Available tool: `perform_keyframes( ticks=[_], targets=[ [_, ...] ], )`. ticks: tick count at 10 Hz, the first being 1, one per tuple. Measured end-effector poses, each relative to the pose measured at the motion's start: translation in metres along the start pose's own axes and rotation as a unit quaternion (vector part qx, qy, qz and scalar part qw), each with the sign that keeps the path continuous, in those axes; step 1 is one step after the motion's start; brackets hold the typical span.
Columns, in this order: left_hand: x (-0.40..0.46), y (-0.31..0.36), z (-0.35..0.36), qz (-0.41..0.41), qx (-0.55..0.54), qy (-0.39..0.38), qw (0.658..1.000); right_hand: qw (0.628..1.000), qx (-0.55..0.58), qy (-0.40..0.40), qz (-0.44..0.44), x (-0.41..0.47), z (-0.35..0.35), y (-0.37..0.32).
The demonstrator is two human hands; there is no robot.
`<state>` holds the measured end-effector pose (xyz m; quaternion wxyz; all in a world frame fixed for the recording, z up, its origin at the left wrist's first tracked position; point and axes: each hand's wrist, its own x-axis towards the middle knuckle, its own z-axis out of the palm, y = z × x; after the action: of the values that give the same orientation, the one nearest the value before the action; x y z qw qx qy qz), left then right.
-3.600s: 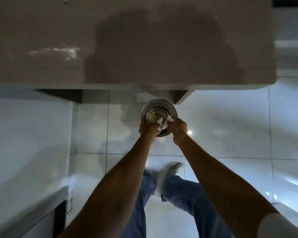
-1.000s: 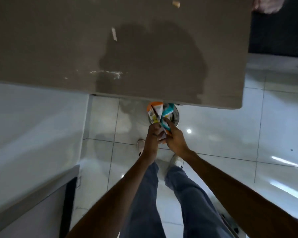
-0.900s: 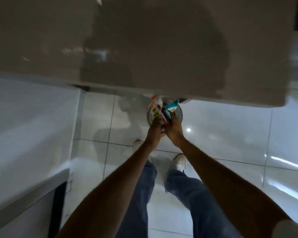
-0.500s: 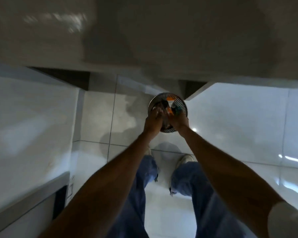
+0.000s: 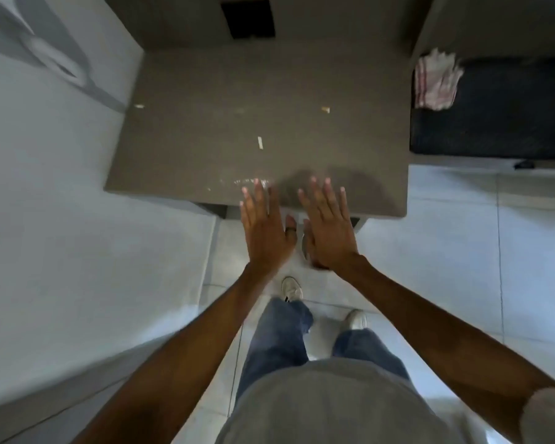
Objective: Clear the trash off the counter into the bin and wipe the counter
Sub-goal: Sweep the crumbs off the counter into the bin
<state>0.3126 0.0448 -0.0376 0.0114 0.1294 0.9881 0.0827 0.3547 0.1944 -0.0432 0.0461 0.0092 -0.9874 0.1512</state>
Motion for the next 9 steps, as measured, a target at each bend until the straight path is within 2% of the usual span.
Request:
perform_keyframes(
  ticks=[1,2,3,4,5,6,7,8,9],
  targets=[
    [0.069,0.001,-0.022,-0.034,0.008,-0.003,0.999,0.998,0.028,0.011,0.047,0.077,-0.018,0.006],
    [0.128,-0.009,-0.024,-0.008,-0.023,-0.028,0.999,0.994,0.034,-0.023,0.1,0.154,-0.026,0.025],
    [0.168,-0.018,-0.015,0.023,-0.028,-0.087,0.996,0.986,0.01,-0.07,0.148,0.212,-0.028,0.043],
    [0.196,-0.03,-0.009,0.019,-0.008,-0.141,0.99,0.977,-0.006,-0.112,0.184,0.245,-0.028,0.051],
    [0.213,-0.039,-0.014,0.005,0.008,-0.136,0.991,0.969,-0.008,-0.112,0.222,0.259,-0.034,0.057],
    [0.228,-0.041,-0.021,-0.017,0.002,-0.147,0.989,0.97,-0.008,-0.12,0.21,0.269,-0.038,0.06],
    [0.234,-0.047,-0.038,0.002,-0.03,-0.11,0.993,0.974,0.041,-0.119,0.186,0.268,-0.032,0.059],
    [0.257,-0.105,-0.06,-0.024,-0.026,-0.038,0.999,0.98,0.105,-0.089,0.142,0.26,-0.019,0.037],
    [0.294,-0.181,-0.082,-0.129,-0.011,-0.075,0.989,0.985,0.126,-0.104,0.055,0.26,-0.008,0.001]
  ],
)
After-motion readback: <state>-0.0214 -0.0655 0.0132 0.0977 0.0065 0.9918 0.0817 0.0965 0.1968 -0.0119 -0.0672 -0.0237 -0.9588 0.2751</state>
